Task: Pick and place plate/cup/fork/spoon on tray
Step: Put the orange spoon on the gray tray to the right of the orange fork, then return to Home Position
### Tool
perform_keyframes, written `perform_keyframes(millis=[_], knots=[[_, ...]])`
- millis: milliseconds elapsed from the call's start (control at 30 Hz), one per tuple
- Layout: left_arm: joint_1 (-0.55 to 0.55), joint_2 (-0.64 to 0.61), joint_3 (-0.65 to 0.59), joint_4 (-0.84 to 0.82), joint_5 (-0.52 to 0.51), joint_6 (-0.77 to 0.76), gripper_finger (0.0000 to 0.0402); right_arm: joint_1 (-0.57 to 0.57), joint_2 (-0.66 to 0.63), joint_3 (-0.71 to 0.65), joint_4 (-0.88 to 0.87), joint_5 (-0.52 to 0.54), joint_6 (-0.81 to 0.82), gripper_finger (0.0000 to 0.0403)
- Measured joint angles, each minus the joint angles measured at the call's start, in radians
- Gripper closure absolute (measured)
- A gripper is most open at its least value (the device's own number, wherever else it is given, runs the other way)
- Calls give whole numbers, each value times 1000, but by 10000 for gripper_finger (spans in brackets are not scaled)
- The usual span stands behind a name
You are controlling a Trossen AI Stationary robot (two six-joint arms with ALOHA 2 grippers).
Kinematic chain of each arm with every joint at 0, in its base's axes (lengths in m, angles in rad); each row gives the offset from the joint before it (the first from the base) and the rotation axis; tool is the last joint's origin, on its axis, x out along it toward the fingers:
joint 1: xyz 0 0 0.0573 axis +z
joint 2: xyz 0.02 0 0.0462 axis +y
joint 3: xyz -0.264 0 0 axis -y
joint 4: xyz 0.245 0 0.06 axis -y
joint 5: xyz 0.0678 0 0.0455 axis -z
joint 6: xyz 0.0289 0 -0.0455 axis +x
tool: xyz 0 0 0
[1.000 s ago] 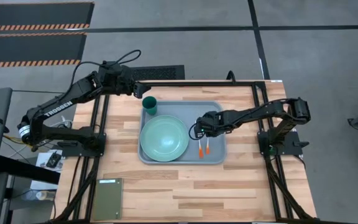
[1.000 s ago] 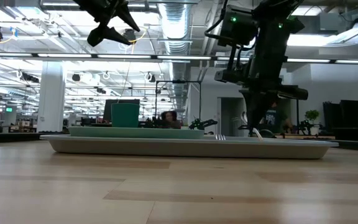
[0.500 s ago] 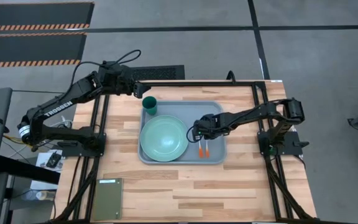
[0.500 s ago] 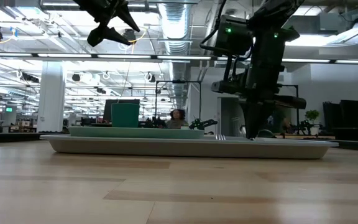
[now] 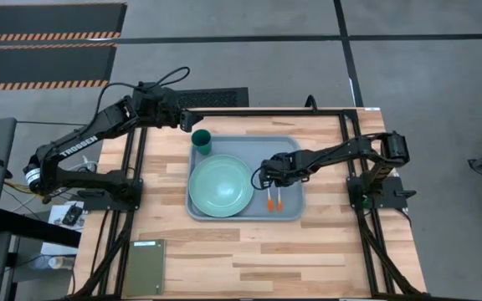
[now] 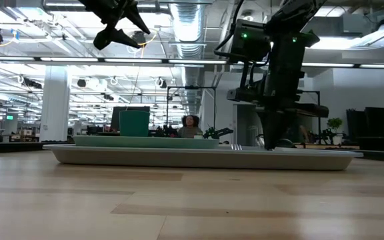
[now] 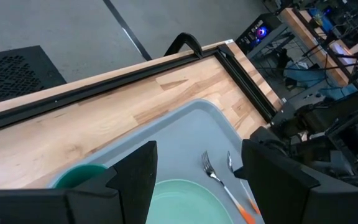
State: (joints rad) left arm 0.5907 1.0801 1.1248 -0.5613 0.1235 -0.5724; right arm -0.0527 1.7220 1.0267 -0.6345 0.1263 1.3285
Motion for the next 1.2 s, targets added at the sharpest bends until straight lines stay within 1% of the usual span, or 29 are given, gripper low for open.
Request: perform_keyframes(millis=[333, 733, 1033, 1200], knots=[[0, 0, 0, 0, 0, -13, 181, 0, 0, 0, -11, 1, 0, 359], [0, 0, 0, 0, 1, -15, 181, -5, 0, 0, -24, 3, 14, 354], [0, 0, 0, 0, 1, -15, 181, -38, 0, 0, -24, 6, 6, 324], [0, 0, 0, -1, 1, -15, 181, -49, 0, 0, -26, 7, -5, 319]])
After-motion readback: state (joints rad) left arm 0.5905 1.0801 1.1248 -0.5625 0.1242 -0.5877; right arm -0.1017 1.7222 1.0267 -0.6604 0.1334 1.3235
